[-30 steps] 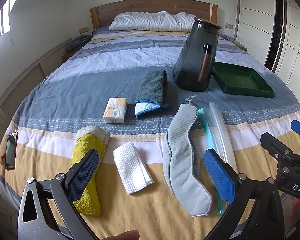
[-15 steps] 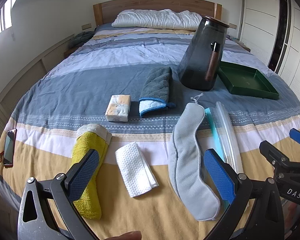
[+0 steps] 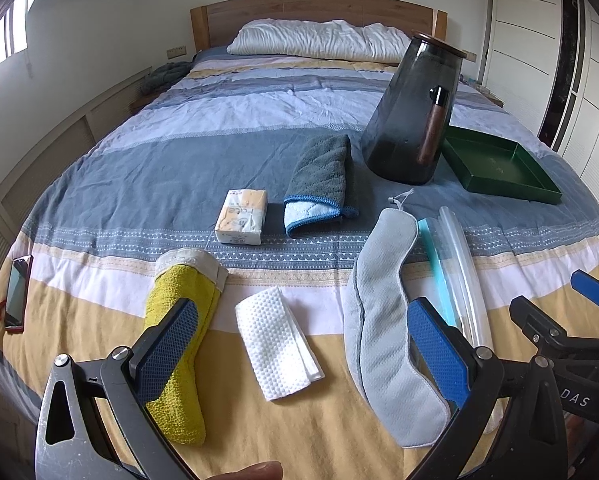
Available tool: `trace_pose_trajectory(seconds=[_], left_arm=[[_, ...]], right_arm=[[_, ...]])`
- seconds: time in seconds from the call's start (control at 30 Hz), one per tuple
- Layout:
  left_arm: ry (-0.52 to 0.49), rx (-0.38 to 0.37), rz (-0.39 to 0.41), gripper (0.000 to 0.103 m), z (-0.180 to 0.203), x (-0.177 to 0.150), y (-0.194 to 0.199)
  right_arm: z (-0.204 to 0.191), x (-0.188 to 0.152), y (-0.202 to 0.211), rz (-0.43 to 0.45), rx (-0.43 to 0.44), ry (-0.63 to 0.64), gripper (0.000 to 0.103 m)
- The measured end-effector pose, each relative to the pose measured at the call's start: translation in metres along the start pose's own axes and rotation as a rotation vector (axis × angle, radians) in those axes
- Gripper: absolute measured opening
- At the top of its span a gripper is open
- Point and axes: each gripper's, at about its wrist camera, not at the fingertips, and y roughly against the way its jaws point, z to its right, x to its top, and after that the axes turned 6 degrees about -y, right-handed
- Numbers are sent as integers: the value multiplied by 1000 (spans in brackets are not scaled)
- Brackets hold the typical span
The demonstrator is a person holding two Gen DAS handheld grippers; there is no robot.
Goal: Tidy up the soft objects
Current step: 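Move the left tool toward the yellow sock while the right tool approaches the clear zip bag, then close the left gripper on the yellow sock while the right gripper closes on the clear bag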
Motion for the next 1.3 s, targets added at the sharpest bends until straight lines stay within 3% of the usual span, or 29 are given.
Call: trace_pose_trajectory(seconds=[1.03,1.3], left_arm=[[20,-1,-70,102,-15,-10,-35],[-4,44,-85,102,-39,-20,-40]], right_arm=[[-9,2,-47,-60,-14,8,103],[-8,1,-70,-101,-25,13,103]])
